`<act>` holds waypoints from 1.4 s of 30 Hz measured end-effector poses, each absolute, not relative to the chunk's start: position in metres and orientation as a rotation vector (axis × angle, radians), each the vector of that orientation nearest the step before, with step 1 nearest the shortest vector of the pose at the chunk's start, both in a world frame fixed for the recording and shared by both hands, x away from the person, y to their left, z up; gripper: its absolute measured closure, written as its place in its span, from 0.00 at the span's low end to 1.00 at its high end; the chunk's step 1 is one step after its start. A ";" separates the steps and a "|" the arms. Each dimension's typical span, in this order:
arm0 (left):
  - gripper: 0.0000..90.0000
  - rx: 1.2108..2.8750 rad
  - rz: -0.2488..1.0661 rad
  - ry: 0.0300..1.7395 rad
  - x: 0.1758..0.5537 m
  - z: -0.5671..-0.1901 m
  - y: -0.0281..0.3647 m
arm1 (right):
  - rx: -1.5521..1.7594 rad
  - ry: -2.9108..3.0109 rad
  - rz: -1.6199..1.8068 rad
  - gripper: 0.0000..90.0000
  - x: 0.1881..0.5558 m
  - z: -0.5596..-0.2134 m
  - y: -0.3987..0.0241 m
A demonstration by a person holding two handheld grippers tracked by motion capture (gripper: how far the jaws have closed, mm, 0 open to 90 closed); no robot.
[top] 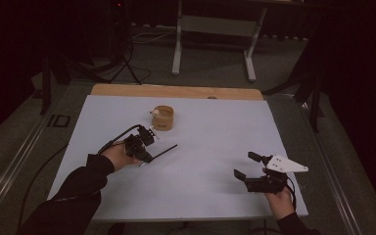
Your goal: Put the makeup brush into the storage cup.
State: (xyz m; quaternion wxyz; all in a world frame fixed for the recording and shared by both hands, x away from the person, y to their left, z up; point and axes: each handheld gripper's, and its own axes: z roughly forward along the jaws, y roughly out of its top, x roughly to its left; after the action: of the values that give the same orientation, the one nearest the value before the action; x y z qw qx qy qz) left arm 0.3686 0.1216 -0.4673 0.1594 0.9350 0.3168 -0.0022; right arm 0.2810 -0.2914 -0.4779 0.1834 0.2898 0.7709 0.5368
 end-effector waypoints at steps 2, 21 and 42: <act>0.95 2.661 -0.011 0.907 0.368 -0.465 0.120 | 0.817 2.178 1.511 0.15 0.281 -0.478 -0.291; 0.95 2.686 -0.058 0.766 0.366 -0.442 0.094 | 0.810 2.190 1.485 0.15 0.281 -0.480 -0.286; 0.95 2.721 -0.166 0.663 0.367 -0.436 0.061 | 0.726 2.222 1.219 0.18 0.296 -0.458 -0.267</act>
State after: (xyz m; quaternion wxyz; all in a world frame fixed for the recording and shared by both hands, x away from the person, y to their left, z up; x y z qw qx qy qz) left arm 0.3669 0.0610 -0.4362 0.1673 0.9562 0.2330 -0.0582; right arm 0.2962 -0.2667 -0.4577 0.2499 0.2667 0.8161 0.4477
